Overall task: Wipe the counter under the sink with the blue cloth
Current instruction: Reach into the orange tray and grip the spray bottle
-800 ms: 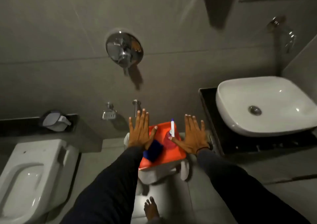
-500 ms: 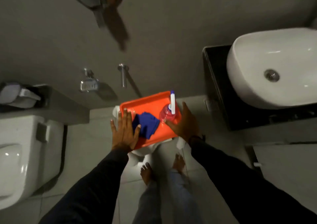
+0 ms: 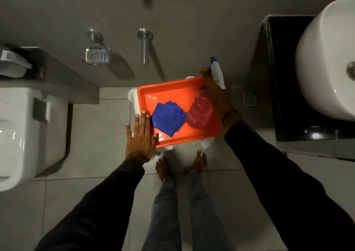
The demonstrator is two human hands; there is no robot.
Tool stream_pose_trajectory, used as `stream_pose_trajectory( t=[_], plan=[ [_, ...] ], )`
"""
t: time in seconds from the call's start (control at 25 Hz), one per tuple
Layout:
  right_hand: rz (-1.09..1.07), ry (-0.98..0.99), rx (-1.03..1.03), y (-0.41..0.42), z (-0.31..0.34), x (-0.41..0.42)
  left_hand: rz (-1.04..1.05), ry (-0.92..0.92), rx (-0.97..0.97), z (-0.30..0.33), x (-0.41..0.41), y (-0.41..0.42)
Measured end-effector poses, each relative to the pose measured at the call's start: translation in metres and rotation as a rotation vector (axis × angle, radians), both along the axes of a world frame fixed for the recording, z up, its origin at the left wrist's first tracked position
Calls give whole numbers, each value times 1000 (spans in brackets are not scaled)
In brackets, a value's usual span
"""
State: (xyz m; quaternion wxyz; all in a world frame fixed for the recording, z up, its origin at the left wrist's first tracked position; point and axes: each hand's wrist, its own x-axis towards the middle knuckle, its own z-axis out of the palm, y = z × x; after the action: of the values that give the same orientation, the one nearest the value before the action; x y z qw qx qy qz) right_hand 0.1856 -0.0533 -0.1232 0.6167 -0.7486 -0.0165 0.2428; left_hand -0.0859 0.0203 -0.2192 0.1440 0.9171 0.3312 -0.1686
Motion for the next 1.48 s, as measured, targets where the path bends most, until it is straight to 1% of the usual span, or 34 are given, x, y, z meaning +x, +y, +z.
stream_pose_trajectory(
  t=[0.08,0.16,0.2,0.32,0.36,0.4,0.52,0.72,0.8,0.88,0.96,1.04,1.16,1.24,1.32,1.4,1.48],
  plan=[
    [205,190,18,-5,16,-5,6,8,-8,0,0,0],
    [425,329,-25,-11,12,-25,12,12,-14,0,-1,1],
    [526,347,-112,-14,6,-38,17,12,-21,0,-1,1],
    [861,280,-508,-22,-27,-75,23,11,-27,-4,-1,1],
    [912,297,-594,-25,-36,-83,25,16,-24,-6,-1,2],
    [907,332,-640,-27,-45,-89,28,18,-21,-9,-2,2],
    [776,373,-695,-33,-59,-101,40,2,-30,-12,-2,1],
    [694,407,-646,-33,-62,-99,42,2,-40,-14,-2,3],
    [624,432,-555,-34,-55,-91,37,8,-54,-13,-2,3],
    [476,442,-335,-36,-40,-74,34,4,-56,-12,-3,3],
    [255,367,-184,-32,-21,-50,37,-2,-63,-10,-2,3],
    [117,165,-180,-25,-5,-31,30,12,-60,-8,-1,2],
    [109,-254,-227,-18,-8,-17,16,16,-64,-9,2,3],
    [128,-418,-220,-20,-22,-20,14,25,-65,-7,1,5],
    [124,-466,-228,-31,-40,-30,1,40,-57,-6,-1,4],
    [121,-420,-217,-41,-53,-32,-9,44,-52,-5,0,4],
    [127,-359,-272,-46,-49,-32,-15,50,-52,1,3,5]
  ],
)
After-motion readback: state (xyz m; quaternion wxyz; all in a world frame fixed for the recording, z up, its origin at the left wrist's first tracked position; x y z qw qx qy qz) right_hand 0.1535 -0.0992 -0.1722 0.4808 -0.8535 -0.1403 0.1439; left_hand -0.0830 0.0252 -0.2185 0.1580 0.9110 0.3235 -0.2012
